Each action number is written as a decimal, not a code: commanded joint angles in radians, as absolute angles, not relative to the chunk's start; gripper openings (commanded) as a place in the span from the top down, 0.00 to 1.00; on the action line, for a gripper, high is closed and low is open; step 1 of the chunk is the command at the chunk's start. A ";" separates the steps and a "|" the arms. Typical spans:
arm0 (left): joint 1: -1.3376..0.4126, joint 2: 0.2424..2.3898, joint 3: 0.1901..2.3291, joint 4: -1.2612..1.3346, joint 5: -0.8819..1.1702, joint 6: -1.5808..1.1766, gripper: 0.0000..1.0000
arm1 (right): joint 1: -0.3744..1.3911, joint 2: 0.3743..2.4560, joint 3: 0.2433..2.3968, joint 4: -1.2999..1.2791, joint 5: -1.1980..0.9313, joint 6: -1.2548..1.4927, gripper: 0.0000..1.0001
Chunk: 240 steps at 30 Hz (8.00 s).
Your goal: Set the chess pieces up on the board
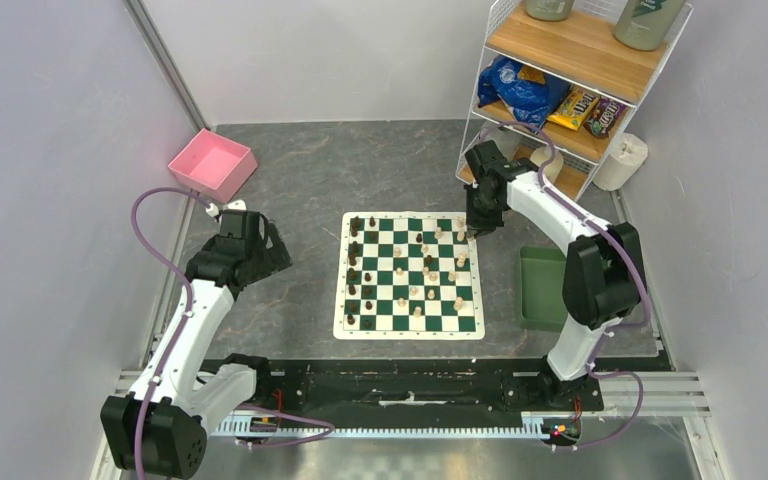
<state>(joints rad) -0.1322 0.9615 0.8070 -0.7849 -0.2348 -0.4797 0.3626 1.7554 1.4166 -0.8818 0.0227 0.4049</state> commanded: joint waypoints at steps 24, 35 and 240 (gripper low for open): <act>-0.130 0.955 0.847 -0.785 -0.254 -0.460 0.00 | 0.355 1.879 1.386 -0.788 -0.044 0.408 0.88; -0.130 0.952 0.847 -0.785 -0.253 -0.459 0.00 | 0.354 1.893 1.385 -0.775 -0.060 0.402 0.86; -0.130 0.974 0.847 -0.784 -0.230 -0.462 0.01 | 0.669 1.452 1.345 -1.012 0.117 0.502 0.88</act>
<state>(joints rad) -0.1322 0.9722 0.8070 -0.7849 -0.2333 -0.4797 0.6785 1.5036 1.2129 -0.9440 0.0792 0.5549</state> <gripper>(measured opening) 0.994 0.179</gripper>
